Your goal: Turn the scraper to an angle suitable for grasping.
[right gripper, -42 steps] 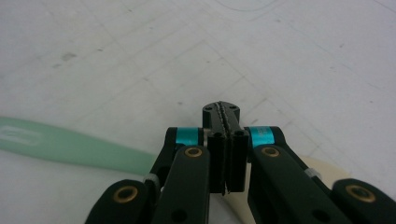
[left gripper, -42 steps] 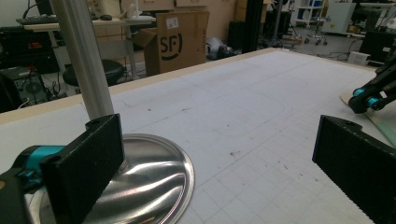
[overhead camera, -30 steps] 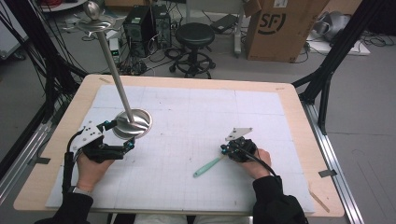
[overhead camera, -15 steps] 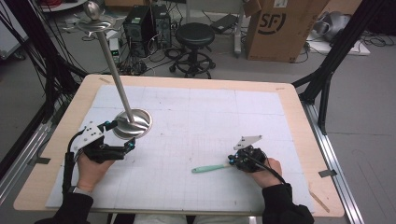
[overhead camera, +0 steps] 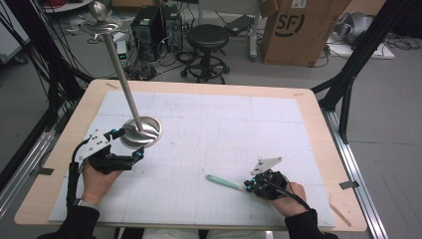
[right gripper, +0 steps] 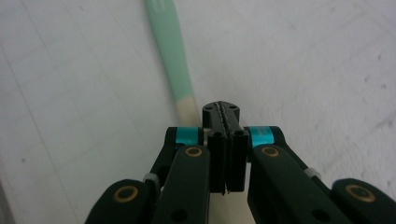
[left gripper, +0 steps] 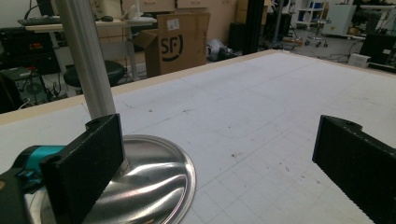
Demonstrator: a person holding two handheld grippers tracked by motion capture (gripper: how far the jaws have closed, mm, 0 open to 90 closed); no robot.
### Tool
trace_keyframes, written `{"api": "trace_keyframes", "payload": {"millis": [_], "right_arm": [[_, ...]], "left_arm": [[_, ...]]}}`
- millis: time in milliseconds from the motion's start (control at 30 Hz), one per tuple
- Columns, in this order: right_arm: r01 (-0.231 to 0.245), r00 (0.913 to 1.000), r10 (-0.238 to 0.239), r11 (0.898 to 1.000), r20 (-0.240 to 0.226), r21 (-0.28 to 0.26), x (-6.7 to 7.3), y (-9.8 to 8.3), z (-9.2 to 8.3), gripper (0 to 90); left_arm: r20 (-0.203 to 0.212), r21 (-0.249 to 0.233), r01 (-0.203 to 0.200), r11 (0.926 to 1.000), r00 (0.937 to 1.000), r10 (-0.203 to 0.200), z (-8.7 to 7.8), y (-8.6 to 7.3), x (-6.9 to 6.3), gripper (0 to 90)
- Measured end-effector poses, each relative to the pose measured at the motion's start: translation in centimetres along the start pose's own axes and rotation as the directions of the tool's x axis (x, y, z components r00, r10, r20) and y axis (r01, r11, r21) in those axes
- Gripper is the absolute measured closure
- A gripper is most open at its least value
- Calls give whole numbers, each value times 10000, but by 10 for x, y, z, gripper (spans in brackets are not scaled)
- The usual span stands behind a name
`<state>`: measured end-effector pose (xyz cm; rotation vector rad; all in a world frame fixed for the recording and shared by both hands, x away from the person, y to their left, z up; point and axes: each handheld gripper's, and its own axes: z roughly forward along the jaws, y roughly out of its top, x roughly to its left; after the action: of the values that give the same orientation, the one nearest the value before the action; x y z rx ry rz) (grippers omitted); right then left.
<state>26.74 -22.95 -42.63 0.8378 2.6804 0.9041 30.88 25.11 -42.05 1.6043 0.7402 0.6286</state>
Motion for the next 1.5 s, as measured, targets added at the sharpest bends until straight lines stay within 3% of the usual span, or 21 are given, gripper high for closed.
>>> {"api": "trace_keyframes", "payload": {"millis": [33,67,100,233,500,667,967,1333,1500], "right_arm": [[-4,9998,-5,9991,-217,-423,1,3,0,898],[-4,9998,-5,9991,-217,-423,1,3,0,898],[178,9976,-247,9943,-646,-1047,4,10,2,898],[519,9915,-665,9902,-1115,-1296,13,22,9,898],[1490,9782,-1550,9874,-1380,-523,32,39,37,898],[1610,9812,-1644,9861,-1014,-406,34,48,45,898],[415,9978,-433,9984,-502,-372,20,55,51,897],[-702,9975,707,9946,33,-763,-3,54,55,898],[-718,9972,732,9936,131,-874,-8,54,56,899]], "left_arm": [[-25,-3,-5,10000,10000,5,1,0,0,27],[-25,-3,-5,10000,10000,5,1,0,0,27],[-28,-20,-15,10000,10000,15,1,0,0,27],[-24,-1,-17,10000,10000,17,0,0,0,27],[-9,13,7,10000,10000,-7,1,0,0,27],[-2,29,-36,10000,10000,36,1,0,-1,27],[-52,-37,-85,10000,10000,85,0,0,-1,27],[-29,10,-62,10000,10000,62,0,0,-1,27],[-23,11,-52,10000,10000,52,0,0,-1,27]]}}
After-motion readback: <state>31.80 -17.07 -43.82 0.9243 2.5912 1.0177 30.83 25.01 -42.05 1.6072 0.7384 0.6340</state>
